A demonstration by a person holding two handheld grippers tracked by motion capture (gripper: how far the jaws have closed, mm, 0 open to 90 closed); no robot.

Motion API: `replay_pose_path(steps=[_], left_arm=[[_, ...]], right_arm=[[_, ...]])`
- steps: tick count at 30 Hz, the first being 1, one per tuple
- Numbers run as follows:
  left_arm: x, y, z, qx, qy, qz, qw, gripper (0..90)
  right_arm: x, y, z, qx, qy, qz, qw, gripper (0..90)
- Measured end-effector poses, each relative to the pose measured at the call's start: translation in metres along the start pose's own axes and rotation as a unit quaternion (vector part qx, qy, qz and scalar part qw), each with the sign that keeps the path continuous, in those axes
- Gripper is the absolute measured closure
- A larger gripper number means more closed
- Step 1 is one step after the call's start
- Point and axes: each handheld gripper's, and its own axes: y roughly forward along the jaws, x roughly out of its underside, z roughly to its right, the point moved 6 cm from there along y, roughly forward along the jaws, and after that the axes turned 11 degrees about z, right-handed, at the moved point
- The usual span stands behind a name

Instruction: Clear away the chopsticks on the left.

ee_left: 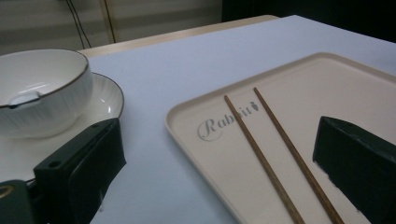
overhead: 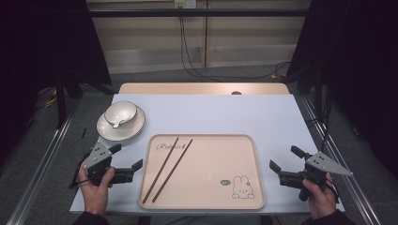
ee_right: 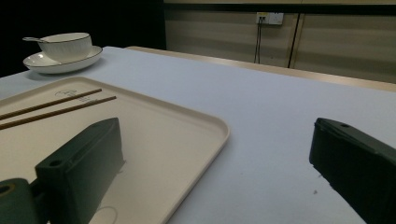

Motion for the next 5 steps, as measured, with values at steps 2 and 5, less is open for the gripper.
replay_pose_path(steps=[2,5], left_arm=[[-0.0001,-0.0026,-0.0015,-0.007,0.007,0.002,1.0000,2.0],[0.0022,-0.0027,-0.0042,0.009,-0.023,0.017,0.9995,2.1]], right_arm=[[-0.0002,-0.0001,-0.0001,0.000,0.002,0.000,1.0000,2.3],[0.0000,0.0002,0.0005,0.002,0.001,0.001,1.0000,2.3]])
